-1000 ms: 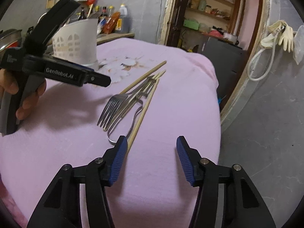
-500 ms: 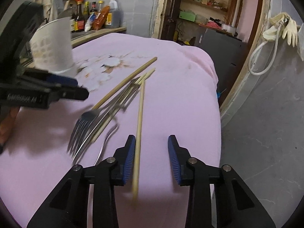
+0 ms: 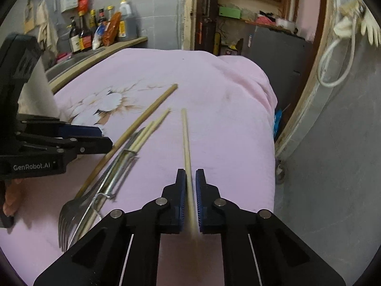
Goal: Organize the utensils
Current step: 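Close the left tool on another wooden chopstick beside the fork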
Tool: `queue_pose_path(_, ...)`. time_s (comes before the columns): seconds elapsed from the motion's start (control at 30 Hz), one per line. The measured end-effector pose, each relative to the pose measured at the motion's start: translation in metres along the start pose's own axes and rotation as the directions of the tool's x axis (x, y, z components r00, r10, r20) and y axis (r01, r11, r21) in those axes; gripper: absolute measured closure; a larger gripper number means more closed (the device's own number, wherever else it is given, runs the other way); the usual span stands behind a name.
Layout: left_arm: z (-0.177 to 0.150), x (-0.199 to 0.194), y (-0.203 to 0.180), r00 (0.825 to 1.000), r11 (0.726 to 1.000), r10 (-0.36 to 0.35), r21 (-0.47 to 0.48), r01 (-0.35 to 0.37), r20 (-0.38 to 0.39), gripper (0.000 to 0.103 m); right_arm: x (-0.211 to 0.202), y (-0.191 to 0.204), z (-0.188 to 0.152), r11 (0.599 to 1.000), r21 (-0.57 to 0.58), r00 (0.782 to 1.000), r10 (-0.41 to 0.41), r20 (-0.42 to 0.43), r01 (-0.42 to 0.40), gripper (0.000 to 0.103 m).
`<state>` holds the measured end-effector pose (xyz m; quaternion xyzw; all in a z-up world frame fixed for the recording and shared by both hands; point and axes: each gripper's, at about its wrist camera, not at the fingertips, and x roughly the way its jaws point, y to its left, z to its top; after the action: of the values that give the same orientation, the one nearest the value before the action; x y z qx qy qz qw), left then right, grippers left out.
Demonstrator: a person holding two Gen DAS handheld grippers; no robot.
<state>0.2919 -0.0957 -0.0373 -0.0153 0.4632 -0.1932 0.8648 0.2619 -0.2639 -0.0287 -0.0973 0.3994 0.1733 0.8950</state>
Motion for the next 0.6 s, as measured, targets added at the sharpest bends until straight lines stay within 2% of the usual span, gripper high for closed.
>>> queue_pose_path(0.2, 0.017, 0.010, 0.003, 1.000, 1.000, 0.006, -0.027, -0.006, 0.000, 0.077, 0.004, -0.008, 0.009, 1.000, 0.021, 0.999, 0.023, -0.039, -0.022, 0.097)
queue_pose_path(0.43, 0.027, 0.015, 0.011, 1.000, 0.998, 0.001, -0.070, -0.003, -0.015, 0.077, 0.030, -0.022, 0.035, 0.989, 0.067, 0.985, 0.136, -0.109, -0.129, 0.094)
queue_pose_path(0.6, 0.031, 0.017, 0.008, 0.999, 0.997, -0.017, -0.072, 0.015, -0.029, 0.077, 0.045, -0.021, 0.050, 0.982, 0.062, 0.971, 0.184, -0.152, -0.176, 0.086)
